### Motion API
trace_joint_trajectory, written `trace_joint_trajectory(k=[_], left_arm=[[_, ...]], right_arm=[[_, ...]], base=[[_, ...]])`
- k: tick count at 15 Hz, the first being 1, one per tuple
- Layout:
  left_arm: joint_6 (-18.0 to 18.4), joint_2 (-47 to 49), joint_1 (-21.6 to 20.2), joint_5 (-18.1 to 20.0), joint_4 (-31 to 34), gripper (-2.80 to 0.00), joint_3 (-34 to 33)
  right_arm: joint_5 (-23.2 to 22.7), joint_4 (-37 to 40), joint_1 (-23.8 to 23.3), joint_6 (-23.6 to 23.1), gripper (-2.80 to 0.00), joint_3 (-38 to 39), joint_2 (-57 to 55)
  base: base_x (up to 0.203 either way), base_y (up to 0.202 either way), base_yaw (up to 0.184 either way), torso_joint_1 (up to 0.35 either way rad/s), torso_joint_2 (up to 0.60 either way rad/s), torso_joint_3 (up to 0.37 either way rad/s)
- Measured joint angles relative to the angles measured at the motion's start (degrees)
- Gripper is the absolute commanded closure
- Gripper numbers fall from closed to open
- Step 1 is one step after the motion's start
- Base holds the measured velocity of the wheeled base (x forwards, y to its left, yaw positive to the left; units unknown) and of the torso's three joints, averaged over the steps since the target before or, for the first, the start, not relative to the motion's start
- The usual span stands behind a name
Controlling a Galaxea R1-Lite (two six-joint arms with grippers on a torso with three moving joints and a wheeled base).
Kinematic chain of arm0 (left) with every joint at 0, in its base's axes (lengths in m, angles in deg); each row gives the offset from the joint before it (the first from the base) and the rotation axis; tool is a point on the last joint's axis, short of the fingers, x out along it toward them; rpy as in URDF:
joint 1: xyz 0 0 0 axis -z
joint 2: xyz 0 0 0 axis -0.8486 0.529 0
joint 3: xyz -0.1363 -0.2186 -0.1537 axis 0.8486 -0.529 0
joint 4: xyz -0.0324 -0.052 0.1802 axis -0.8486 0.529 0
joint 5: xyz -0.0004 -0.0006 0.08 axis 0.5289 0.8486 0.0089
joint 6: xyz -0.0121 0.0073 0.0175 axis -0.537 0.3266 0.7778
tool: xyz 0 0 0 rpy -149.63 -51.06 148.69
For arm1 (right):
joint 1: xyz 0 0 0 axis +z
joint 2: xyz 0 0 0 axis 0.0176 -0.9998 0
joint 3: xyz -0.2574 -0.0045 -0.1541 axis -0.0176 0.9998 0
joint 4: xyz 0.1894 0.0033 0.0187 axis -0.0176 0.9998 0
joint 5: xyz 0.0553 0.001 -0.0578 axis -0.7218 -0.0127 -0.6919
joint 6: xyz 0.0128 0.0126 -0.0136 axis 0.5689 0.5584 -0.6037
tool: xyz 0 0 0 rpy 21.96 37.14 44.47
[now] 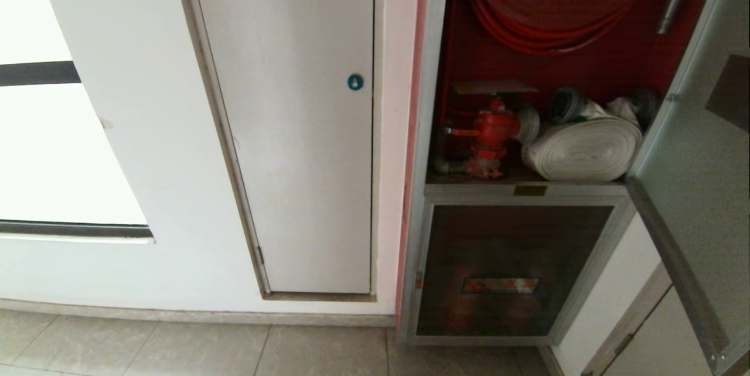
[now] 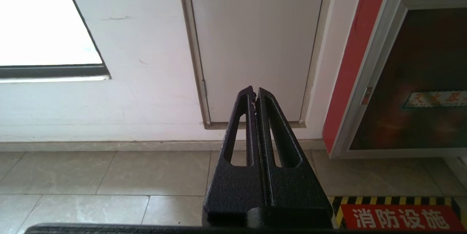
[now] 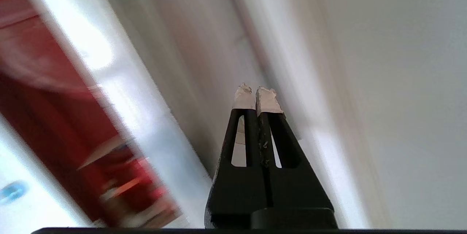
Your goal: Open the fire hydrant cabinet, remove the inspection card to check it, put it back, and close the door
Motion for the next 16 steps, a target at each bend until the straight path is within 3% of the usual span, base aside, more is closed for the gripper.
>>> trace_joint_trajectory(k=[4, 6, 10, 16], left_arm=[[0.0, 0.0, 0.0, 0.0, 0.0, 0.00, 0.0], [0.0, 0.0, 0.0, 0.0, 0.0, 0.00, 0.0], [0.0, 0.0, 0.0, 0.0, 0.0, 0.00, 0.0], [0.0, 0.0, 0.0, 0.0, 0.0, 0.00, 0.0]], right_arm=[[-0.6, 5.7, 12.5, -3.1, 0.00, -2.3, 2.2], [-3.0, 11.1, 17.2, -3.4, 0.00, -5.8, 2.2], [-9.4, 21.9, 22.6, -3.4, 0.00, -15.9, -2.8], [-9.9, 23.6, 31.0, -3.5, 0.00, -33.1, -21.3]], base=[[0.000, 0.000, 0.000, 0.000, 0.00, 0.000], [0.000, 0.000, 0.000, 0.000, 0.00, 0.000], [0.000, 0.000, 0.000, 0.000, 0.00, 0.000], [0.000, 0.000, 0.000, 0.000, 0.00, 0.000]])
